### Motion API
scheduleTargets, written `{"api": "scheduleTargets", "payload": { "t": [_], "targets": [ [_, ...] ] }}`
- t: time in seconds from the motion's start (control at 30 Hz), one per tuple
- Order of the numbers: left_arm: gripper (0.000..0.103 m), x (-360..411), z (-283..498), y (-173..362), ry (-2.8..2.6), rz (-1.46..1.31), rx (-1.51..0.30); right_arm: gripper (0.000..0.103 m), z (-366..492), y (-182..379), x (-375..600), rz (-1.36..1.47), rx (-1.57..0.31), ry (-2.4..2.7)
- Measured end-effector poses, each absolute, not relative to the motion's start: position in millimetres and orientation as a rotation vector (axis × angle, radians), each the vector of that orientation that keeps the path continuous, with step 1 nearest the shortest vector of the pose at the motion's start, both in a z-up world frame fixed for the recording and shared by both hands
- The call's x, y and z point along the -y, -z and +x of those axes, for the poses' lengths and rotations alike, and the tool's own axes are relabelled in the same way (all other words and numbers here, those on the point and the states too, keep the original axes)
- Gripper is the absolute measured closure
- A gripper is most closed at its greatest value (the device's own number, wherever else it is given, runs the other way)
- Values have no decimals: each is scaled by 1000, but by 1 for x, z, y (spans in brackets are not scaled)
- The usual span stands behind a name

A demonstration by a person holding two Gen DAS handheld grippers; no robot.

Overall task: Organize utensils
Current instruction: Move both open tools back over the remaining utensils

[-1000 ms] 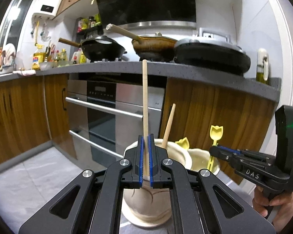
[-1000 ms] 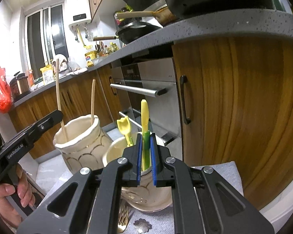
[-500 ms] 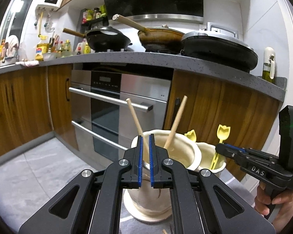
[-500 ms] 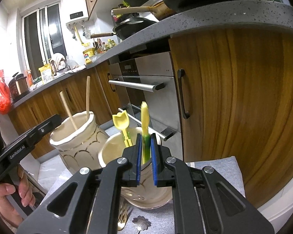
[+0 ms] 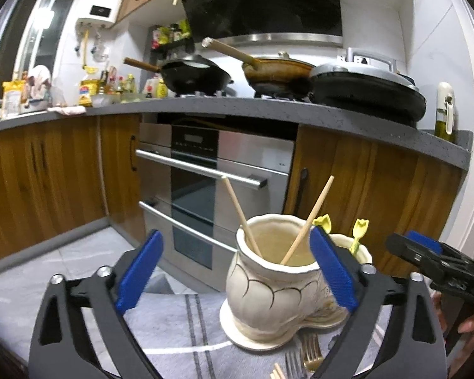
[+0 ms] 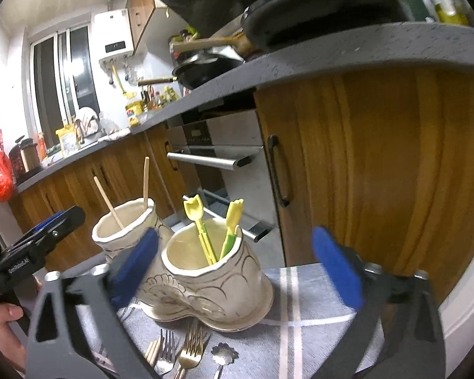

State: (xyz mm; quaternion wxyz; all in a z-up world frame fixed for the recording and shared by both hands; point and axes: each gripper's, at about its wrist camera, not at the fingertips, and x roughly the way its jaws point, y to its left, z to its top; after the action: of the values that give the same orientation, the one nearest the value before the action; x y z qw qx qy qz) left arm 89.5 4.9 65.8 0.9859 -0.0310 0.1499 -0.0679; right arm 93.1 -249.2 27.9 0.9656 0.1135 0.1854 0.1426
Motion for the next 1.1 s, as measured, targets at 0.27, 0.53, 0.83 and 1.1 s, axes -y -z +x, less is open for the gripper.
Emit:
{"api": "scheduleTargets", "payload": {
  "t": [0.27,0.53,0.83,1.1],
  "targets": [
    [5,-1,64,-64,106,-23,-317,5,71,-22,254,202,-378,-218],
    [5,6,39,-51,105,13,-376,5,55,-16,255,187,-404,-204],
    [5,6,22,-18,85,37,-509,5,41,-7,258,202,-439,-207],
    [5,7,13,10,81,48,-630,5,33,9,251,163,-496,-220]
  ]
}}
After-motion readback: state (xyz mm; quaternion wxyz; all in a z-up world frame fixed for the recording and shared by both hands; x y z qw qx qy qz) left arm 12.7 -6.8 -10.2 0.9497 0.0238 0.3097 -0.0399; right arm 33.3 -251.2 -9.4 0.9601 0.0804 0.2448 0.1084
